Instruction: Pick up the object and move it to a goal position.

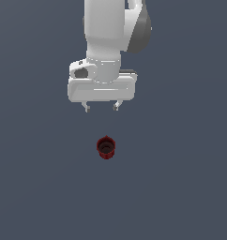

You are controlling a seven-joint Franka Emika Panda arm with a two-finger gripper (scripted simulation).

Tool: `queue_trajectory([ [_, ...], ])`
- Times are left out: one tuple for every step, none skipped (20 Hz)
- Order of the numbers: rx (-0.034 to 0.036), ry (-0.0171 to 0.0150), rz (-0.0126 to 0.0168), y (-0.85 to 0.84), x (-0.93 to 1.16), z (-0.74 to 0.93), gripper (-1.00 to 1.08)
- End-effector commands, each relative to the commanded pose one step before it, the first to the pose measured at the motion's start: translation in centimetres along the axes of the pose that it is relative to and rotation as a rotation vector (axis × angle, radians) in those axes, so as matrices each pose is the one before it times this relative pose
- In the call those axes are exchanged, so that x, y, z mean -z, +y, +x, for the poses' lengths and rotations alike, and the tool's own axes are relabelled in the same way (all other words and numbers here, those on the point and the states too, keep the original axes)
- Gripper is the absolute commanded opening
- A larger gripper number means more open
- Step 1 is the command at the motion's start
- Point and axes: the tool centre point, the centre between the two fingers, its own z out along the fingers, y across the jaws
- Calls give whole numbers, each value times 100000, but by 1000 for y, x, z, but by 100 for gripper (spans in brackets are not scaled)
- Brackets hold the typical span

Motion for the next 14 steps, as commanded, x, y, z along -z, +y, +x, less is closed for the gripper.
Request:
queue_trajectory([
  [5023,4206,-1925,616,2648,564,108],
  [1931,1660,-633,267,1020,217,108],
  [1903,1649,-592,276,1005,206,108],
  [1873,1635,-550,286,987,195,108],
  [1844,1623,-509,294,968,182,108],
  [1814,1608,-467,303,946,169,108],
  [1784,1594,-424,311,923,155,108],
  [1756,1579,-382,317,899,141,108],
  [1726,1564,-339,324,872,125,108],
  [1697,1547,-296,330,843,109,108],
  [1668,1530,-253,335,814,92,108],
  [1640,1513,-209,339,782,75,108],
  [1612,1495,-165,342,749,57,108],
  [1585,1477,-121,344,714,39,108],
])
